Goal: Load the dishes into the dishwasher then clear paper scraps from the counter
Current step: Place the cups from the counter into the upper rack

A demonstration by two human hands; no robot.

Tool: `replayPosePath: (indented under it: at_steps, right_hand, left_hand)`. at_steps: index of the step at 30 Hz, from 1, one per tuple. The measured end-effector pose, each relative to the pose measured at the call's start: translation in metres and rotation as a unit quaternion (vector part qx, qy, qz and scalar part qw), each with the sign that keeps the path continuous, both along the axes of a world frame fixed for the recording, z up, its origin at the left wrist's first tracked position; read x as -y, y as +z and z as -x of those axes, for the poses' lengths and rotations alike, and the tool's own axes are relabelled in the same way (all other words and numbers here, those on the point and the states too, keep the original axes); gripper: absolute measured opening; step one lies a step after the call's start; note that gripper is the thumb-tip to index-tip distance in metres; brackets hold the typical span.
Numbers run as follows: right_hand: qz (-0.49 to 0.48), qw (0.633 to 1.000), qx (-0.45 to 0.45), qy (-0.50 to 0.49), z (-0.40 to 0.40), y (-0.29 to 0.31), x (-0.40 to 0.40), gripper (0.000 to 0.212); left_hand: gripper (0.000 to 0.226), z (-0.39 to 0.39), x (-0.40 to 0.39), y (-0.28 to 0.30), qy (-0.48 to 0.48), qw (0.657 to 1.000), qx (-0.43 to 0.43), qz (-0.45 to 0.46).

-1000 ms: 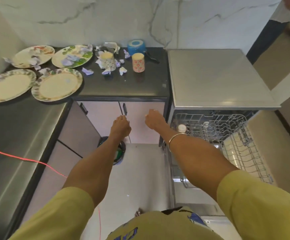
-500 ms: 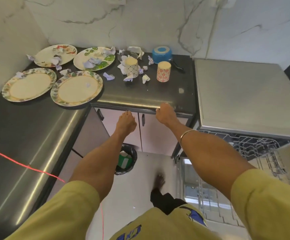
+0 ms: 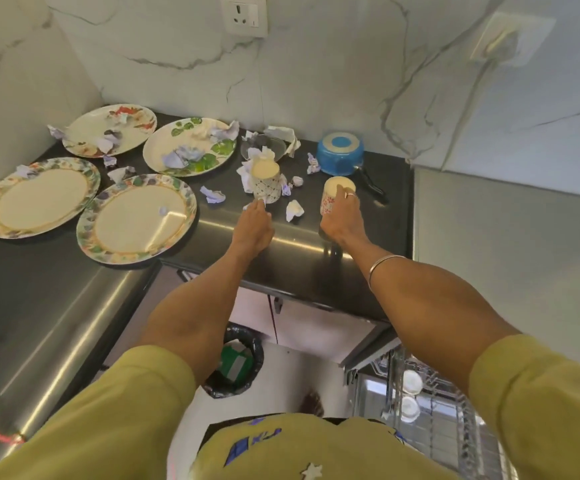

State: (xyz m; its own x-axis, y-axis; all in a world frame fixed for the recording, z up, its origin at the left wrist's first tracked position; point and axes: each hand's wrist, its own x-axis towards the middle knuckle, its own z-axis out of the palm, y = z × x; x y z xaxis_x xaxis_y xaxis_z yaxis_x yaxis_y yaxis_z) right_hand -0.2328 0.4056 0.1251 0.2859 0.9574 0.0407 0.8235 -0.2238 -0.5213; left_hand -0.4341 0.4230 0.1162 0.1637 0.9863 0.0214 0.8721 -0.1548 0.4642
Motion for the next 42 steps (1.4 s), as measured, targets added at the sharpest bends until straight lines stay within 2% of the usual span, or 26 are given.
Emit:
replayPosePath:
  at_steps: [5, 10, 15, 20, 27, 34, 42]
  right_hand:
    - [0.002, 1.000, 0.008, 0.005, -0.017, -0.005, -0.041, 0.077]
    - [0.044, 0.997, 0.057, 0.016, -0.028, -0.009, -0.066, 0.094]
    - [0.156, 0.987, -0.006, 0.030, -0.043, -0.008, -0.093, 0.096]
    - [0.200, 0.978, -0.020, 0.057, -0.053, -0.002, -0.106, 0.095]
    - [0.191, 0.981, -0.033, 0.002, -0.046, -0.004, -0.110, 0.104]
    - [0.157, 0.987, -0.023, -0.017, -0.044, -0.002, -0.098, 0.104]
    - [0.125, 0.992, -0.017, -0.004, -0.042, 0.018, -0.075, 0.102]
  left_hand:
    - [0.041, -0.015, -0.049, 0.008, 0.017, 1.000, -0.003, -0.010]
    - [0.046, -0.024, -0.092, 0.017, 0.072, 0.997, -0.025, -0.024]
    - [0.075, -0.026, -0.132, 0.005, 0.043, 0.996, -0.073, 0.028]
    - [0.078, -0.025, -0.155, -0.007, 0.027, 0.995, -0.086, 0.045]
    - [0.087, -0.017, -0.170, -0.005, 0.023, 0.997, -0.009, 0.079]
    - [0.084, -0.017, -0.155, 0.010, 0.018, 0.999, -0.048, 0.002]
    - [0.086, -0.035, -0.120, 0.047, 0.000, 1.000, 0.016, -0.020]
